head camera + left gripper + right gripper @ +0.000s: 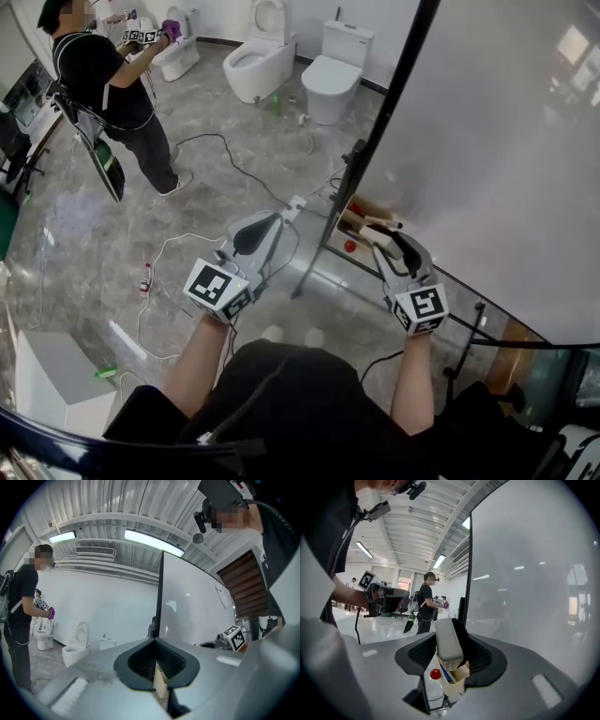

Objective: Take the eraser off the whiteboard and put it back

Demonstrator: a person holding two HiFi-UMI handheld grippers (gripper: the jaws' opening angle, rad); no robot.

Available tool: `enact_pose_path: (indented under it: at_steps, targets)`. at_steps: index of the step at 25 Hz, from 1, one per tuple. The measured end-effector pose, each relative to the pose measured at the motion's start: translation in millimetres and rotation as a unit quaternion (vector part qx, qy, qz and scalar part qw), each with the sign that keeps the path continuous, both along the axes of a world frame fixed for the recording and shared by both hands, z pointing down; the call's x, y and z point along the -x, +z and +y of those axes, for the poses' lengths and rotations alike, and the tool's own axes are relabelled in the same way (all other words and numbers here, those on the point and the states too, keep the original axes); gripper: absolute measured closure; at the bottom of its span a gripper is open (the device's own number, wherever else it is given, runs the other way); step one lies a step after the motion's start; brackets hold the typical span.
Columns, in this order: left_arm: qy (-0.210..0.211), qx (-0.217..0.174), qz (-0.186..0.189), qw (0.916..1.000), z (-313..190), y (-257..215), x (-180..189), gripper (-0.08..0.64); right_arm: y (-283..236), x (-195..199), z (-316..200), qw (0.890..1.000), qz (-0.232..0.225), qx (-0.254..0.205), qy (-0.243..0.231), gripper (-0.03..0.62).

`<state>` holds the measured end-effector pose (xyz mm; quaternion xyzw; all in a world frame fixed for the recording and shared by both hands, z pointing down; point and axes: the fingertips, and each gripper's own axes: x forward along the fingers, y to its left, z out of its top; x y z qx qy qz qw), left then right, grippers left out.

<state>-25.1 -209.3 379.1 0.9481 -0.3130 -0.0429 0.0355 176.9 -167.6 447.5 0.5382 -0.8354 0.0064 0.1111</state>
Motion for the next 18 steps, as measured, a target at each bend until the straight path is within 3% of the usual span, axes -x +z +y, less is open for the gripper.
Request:
enact_pose_path:
  at_steps: [18]
  targets:
    - [-0.05,0.012,-0.01,0.9986,-5.0,11.5,20.0,0.557,53.1,3.2,-30.3,0.996,0.042,0.066,-0.048,0.391]
